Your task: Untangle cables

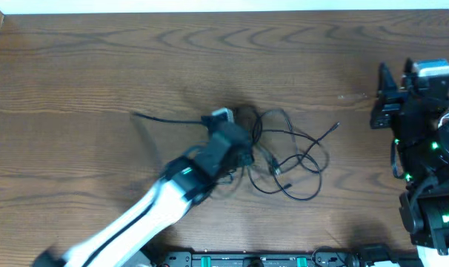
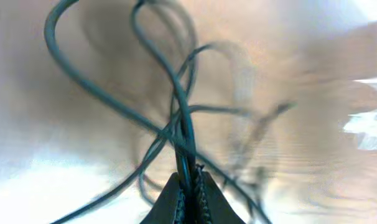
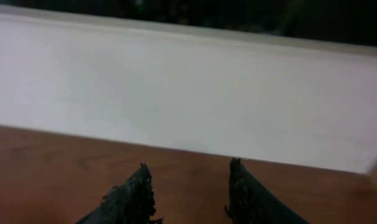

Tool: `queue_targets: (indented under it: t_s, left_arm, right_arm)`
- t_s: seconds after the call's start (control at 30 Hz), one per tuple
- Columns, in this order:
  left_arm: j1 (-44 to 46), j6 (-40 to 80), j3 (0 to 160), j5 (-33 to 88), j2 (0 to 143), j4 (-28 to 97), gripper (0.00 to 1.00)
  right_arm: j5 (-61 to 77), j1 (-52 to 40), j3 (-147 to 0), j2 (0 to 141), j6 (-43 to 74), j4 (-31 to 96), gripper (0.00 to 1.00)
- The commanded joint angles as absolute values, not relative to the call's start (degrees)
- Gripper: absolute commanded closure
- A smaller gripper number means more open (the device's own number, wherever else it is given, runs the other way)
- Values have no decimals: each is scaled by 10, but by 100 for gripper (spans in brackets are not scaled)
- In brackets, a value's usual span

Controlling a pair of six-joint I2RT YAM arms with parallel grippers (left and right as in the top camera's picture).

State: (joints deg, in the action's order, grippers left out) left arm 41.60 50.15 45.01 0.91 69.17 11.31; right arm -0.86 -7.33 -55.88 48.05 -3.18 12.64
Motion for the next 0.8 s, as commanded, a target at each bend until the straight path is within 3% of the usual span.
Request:
queue_targets:
  t_s: [0.0,0.33,0.77]
  left_arm:
    - [408,393,455,-9,593,112,92]
    - [408,356,455,-5,355,147,92]
    - [408,417,455,9,311,110,92]
  right_arm:
    - [60,-96,-542,490,39,129,60]
    - [97,-209,-497,532,158,94,44]
    - [233,-316,-486,541,127,81,34]
